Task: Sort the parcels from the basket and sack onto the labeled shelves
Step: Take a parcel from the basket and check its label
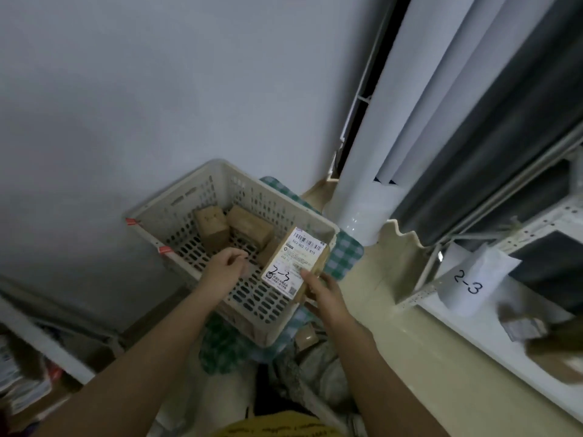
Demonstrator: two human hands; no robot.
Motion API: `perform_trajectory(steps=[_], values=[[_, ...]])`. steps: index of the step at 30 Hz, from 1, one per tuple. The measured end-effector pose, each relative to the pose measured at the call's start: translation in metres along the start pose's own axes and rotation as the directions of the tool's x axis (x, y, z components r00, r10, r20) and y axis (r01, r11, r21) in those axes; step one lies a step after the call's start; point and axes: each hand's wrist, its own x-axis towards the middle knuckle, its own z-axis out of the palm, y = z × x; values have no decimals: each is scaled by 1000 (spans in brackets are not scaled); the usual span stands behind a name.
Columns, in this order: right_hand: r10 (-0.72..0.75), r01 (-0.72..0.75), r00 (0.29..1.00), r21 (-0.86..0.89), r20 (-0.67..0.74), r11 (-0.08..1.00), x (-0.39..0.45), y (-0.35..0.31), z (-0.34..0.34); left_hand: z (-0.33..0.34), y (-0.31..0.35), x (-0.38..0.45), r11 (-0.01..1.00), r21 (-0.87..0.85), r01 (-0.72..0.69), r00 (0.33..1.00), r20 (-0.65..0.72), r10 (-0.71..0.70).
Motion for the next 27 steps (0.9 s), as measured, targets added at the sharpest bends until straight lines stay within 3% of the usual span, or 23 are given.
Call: perform_trajectory(steps=[4, 11, 19, 24, 27], values=[[92, -65, 976, 141, -195, 988, -59, 60, -25, 26, -35, -46, 999, -17, 34, 995, 99, -32], [203, -89, 917, 320, -343, 943, -155, 141, -75, 77, -74, -113, 994, 106, 12, 960, 276, -41], [319, -126, 834, 407, -451, 904, -226, 178, -134, 149, -79, -162, 975, 206, -83, 887, 461, -22], [412, -71, 690, 511, -595, 857, -258, 204, -182, 205, -69, -189, 959, 250, -135, 833, 552, -27], [426, -23, 666, 554, -612, 832, -274, 211, -224, 245, -53, -207, 950, 258, -177, 816, 578, -5]])
